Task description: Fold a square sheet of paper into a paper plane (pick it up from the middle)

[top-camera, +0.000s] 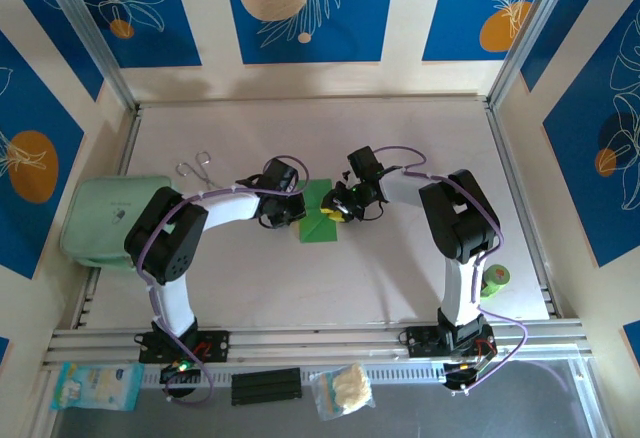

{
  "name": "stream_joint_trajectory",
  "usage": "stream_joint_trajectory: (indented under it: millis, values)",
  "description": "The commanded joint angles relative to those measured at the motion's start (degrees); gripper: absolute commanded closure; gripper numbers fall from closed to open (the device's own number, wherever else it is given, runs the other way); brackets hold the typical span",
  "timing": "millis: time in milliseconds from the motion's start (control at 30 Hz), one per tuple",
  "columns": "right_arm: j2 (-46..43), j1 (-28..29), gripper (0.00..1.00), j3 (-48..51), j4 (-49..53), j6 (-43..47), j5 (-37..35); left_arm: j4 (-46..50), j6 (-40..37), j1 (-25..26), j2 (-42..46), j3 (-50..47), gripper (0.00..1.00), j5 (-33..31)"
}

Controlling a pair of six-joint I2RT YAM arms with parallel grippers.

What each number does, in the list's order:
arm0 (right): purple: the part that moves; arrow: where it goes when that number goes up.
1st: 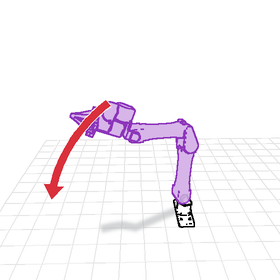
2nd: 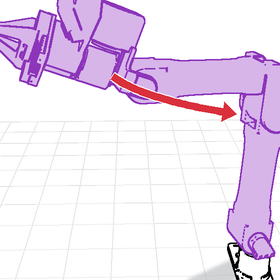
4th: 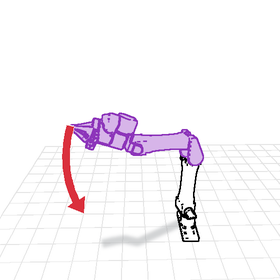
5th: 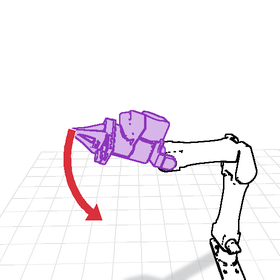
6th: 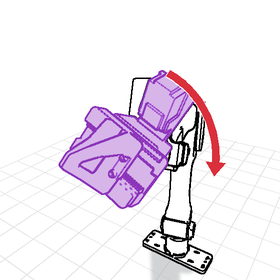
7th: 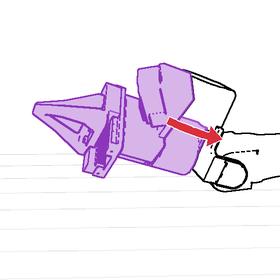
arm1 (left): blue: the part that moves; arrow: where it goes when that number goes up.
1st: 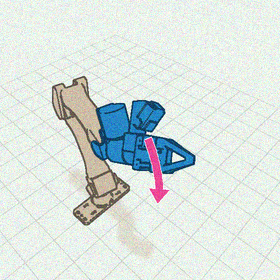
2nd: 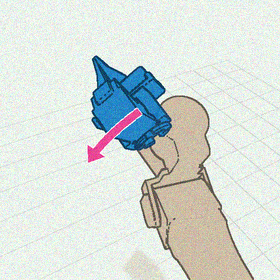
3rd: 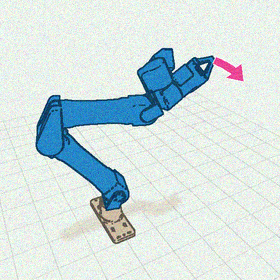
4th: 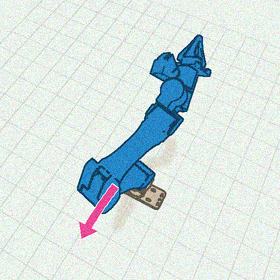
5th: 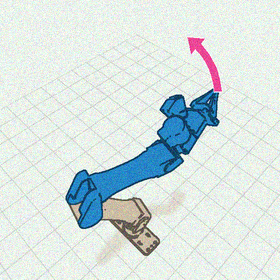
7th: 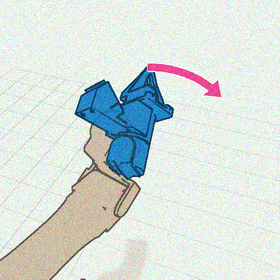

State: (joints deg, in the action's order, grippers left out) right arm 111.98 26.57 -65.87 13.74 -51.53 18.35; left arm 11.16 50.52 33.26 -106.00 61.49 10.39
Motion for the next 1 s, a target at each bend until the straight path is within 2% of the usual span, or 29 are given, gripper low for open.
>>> stream_joint_trajectory:
  millis: [0, 700, 967]
  values:
    - [-0.2, -0.1, 0.68, 0.6, 2.2, -0.8, -1.1, 1.1, 0.3, -0.6, -1.1, -0.7, 0.95, -0.9]
    - [2.6, 1.5, 0.72, -0.7, -3.6, 0.7, 6.0, 1.1, 0.7, -0.8, -1.7, -1.0, 0.95, -0.7]
    - [1.6, 1.6, 0.77, 0.6, -6.0, 0.7, 6.0, 1.6, 0.8, -1.0, -1.5, -0.8, 0.95, -0.8]
